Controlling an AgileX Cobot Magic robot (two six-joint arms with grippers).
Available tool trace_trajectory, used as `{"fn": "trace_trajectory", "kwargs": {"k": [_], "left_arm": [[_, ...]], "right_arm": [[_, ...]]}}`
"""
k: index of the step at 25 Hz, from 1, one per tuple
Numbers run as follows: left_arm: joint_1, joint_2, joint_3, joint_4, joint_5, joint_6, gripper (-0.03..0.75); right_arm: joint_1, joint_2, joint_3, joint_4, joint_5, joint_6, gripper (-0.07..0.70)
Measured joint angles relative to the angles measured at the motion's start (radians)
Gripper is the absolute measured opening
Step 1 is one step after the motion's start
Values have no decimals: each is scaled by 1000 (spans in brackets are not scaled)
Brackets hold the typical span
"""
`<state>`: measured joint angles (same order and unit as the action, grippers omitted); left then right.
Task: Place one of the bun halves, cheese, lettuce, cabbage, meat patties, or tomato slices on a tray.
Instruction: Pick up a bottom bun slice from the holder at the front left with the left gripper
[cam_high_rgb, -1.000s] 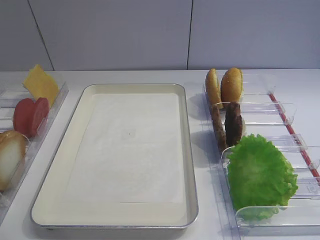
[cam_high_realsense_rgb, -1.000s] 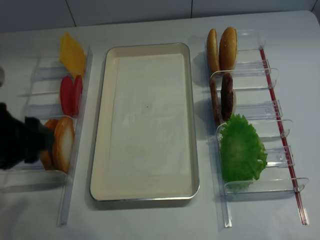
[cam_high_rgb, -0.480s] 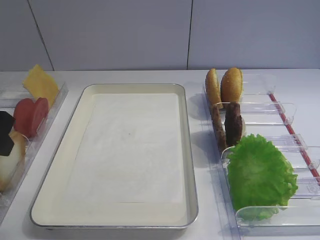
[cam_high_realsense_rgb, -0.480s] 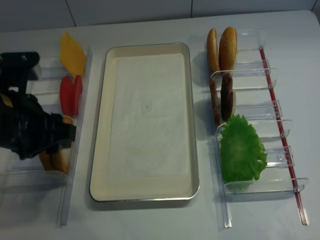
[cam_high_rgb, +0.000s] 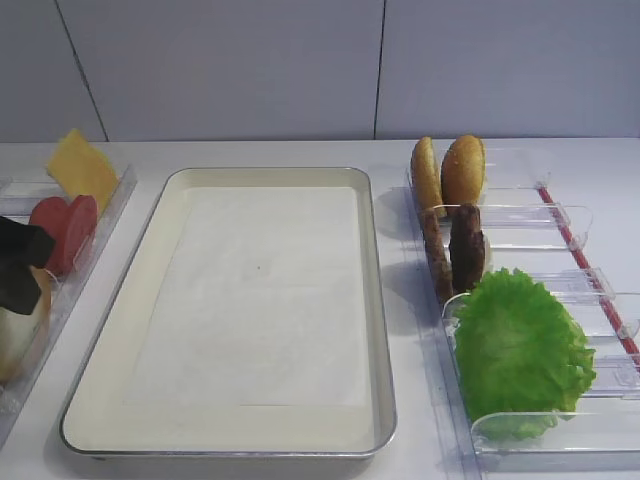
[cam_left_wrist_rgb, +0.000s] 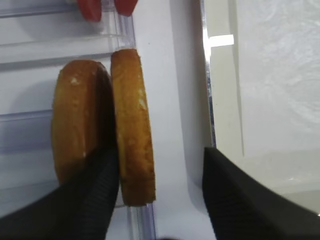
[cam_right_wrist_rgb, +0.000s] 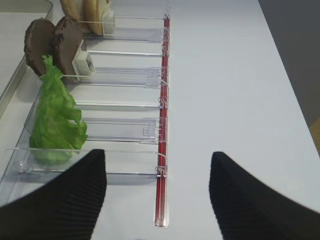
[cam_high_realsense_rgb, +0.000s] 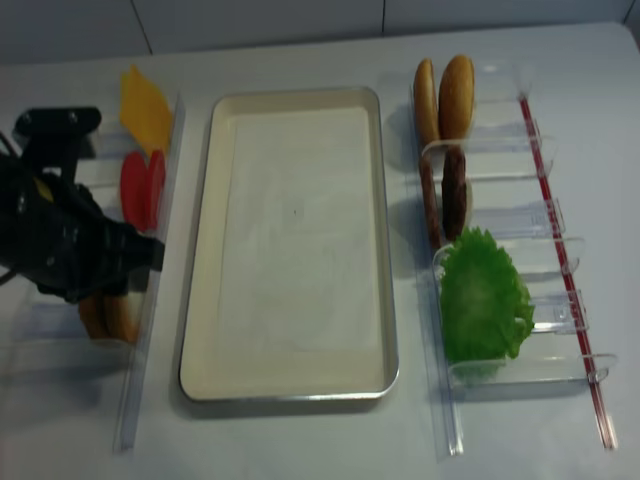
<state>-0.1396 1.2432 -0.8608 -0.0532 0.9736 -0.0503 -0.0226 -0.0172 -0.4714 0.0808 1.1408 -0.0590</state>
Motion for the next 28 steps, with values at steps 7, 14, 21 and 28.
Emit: {"fn": "trace_trajectory", "kwargs": {"k": [7,14,21,28], "left_arm": [[0,31,-23,37,-2,-37,380],[0,53,-36,53,11,-46,380],[0,94,-37,45,11,-44,327],[0,121,-42,59,14,-44,160]], "right_arm": [[0,0,0,0,0,0,444],[0,0,0,0,0,0,444],[0,0,0,0,0,0,444],[0,0,0,0,0,0,444]]}}
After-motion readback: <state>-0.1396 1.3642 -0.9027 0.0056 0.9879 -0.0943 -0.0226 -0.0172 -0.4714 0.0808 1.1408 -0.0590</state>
